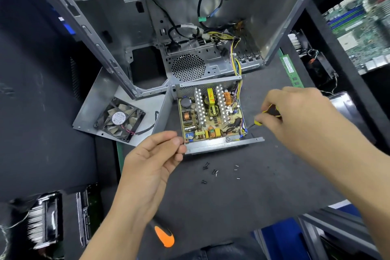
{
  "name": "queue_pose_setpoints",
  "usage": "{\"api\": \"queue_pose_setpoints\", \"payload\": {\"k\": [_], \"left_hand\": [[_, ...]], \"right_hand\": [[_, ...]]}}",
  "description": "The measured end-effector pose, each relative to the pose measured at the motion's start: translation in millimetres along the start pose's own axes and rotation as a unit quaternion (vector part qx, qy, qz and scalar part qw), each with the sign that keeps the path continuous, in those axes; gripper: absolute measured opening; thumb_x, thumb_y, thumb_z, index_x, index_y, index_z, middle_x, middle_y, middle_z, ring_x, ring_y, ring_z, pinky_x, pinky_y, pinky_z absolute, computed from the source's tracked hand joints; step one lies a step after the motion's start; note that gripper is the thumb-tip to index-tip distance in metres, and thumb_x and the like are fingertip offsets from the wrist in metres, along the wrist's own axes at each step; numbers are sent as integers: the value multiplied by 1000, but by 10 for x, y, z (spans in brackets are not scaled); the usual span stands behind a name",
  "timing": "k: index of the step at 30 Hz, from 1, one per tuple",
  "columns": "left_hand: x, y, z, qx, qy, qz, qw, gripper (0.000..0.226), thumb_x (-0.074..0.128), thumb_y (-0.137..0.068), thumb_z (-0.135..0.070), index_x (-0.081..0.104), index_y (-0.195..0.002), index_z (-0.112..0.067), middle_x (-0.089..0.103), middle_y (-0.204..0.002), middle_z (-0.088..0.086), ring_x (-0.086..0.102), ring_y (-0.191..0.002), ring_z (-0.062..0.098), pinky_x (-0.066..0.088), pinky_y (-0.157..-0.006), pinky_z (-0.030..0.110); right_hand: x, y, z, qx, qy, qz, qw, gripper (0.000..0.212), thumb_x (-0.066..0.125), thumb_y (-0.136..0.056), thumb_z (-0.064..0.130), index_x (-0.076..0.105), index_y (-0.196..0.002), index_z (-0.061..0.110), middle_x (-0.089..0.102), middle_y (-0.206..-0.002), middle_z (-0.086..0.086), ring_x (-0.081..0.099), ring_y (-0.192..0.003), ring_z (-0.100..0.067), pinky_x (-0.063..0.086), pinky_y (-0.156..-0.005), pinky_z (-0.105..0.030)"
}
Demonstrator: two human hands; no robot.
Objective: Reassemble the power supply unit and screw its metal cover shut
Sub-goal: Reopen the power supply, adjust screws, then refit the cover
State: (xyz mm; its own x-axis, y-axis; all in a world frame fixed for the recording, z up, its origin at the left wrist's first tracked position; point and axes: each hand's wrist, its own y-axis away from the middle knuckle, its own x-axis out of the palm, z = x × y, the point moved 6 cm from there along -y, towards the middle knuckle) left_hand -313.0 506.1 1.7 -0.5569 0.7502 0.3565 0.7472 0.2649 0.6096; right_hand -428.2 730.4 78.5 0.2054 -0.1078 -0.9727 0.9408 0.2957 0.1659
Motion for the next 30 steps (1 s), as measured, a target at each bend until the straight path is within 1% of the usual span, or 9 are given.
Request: {"api": "queue_pose_setpoints", "payload": {"k": [4,7,10,14,16,20,23,27,30], "left_hand": [[-42,-3,19,-9,13,-2,1000,13,74,-70,-9,80,-81,-11,73,-81,11,68,-67,15,54,-62,19],[-108,-6,26,-12,17,-8,1000,13,74,-71,-14,80,-82,-11,72,-81,10,67,-67,15,54,-62,19],[-167,-17,29,-13,17,-14,1000,15,76,-69,-15,80,-83,-12,72,-83,11,68,-69,16,54,-62,19],[-211,-15,42,-9,11,-7,1000,21,80,-63,-16,80,-84,-13,72,-83,12,68,-70,17,54,-63,20],[-222,-13,53,-9,4,-3,1000,24,81,-62,-15,80,-85,-12,72,-83,12,68,-70,17,54,-63,20],[-258,-19,81,-13,-1,-7,1000,27,81,-61,-15,80,-87,-11,72,-82,12,68,-69,17,54,-63,20],[-273,-23,101,-19,2,-12,1000,23,79,-64,-15,80,-87,-10,73,-83,11,68,-68,17,54,-62,20],[-264,-6,108,-21,0,-8,1000,24,79,-64,-19,81,-86,-11,74,-83,11,69,-68,16,55,-61,20],[-272,3,118,-22,-1,-7,1000,25,80,-63,-19,80,-87,-11,74,-84,11,69,-69,17,55,-62,20]], "right_hand": [[1,25,-27,24,1,-54,998,40,56,-86,53,53,-80,14,46,-57,-1,53,-62,-34,35,-56,-34],[20,34,37,-17,-91,-26,995,21,60,-83,34,44,-87,20,46,-78,4,52,-65,-24,41,-61,-37],[4,24,54,-22,-73,-19,997,23,69,-84,21,46,-80,19,45,-74,5,50,-67,-29,42,-65,-37],[21,45,-39,69,95,-9,993,34,53,-94,45,56,-83,12,39,-62,-5,49,-67,-34,42,-60,-37],[33,61,-66,83,62,33,994,37,49,-92,52,52,-89,16,41,-70,-3,51,-74,-34,46,-65,-40],[42,69,23,11,-89,92,992,21,68,-85,20,49,-92,26,45,-95,4,57,-83,-26,49,-78,-42],[6,33,8,21,-12,48,999,8,65,-89,23,61,-83,22,49,-79,7,55,-81,-27,40,-67,-33],[26,54,72,24,187,6,982,33,46,-100,40,47,-79,14,38,-61,-3,44,-61,-32,28,-55,-33],[23,88,32,50,110,9,993,33,49,-97,45,45,-87,13,39,-64,-6,44,-60,-32,38,-54,-36]]}}
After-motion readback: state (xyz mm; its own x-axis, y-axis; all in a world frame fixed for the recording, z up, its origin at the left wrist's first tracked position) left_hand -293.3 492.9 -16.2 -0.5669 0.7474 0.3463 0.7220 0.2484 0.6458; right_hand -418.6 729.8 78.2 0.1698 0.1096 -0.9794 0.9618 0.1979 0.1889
